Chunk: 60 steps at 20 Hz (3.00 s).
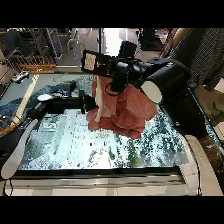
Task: Fold the clothes and pants, and hang the long-sleeved shirts on hangers.
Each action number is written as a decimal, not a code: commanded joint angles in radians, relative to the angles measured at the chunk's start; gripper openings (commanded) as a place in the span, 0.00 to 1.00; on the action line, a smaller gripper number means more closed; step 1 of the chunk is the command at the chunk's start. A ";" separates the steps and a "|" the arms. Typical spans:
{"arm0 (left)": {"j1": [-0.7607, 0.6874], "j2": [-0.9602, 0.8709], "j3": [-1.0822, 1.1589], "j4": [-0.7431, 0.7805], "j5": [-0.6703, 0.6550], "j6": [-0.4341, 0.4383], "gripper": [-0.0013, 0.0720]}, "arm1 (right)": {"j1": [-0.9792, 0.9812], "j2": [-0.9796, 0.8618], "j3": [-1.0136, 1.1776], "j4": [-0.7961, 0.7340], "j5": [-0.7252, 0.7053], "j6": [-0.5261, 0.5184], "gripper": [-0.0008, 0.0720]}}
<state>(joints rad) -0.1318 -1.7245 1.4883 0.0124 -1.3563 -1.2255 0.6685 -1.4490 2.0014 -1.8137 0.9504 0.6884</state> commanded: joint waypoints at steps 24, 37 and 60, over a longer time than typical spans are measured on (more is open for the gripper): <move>0.216 0.000 0.000 0.002 0.300 0.193 0.03 | -0.191 0.002 0.000 0.304 0.264 0.217 0.03; 0.197 0.000 0.000 -0.144 0.330 0.194 0.03 | -0.201 0.002 0.000 0.315 0.317 0.226 0.03; -0.001 0.204 0.014 -0.061 0.241 0.326 0.07 | -0.253 -0.098 -0.086 0.077 0.037 0.955 0.03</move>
<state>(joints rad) -0.0250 -1.5829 1.5013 -0.1062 -1.1496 -0.9157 0.4232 -1.5444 1.9095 -1.7180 1.1591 1.3079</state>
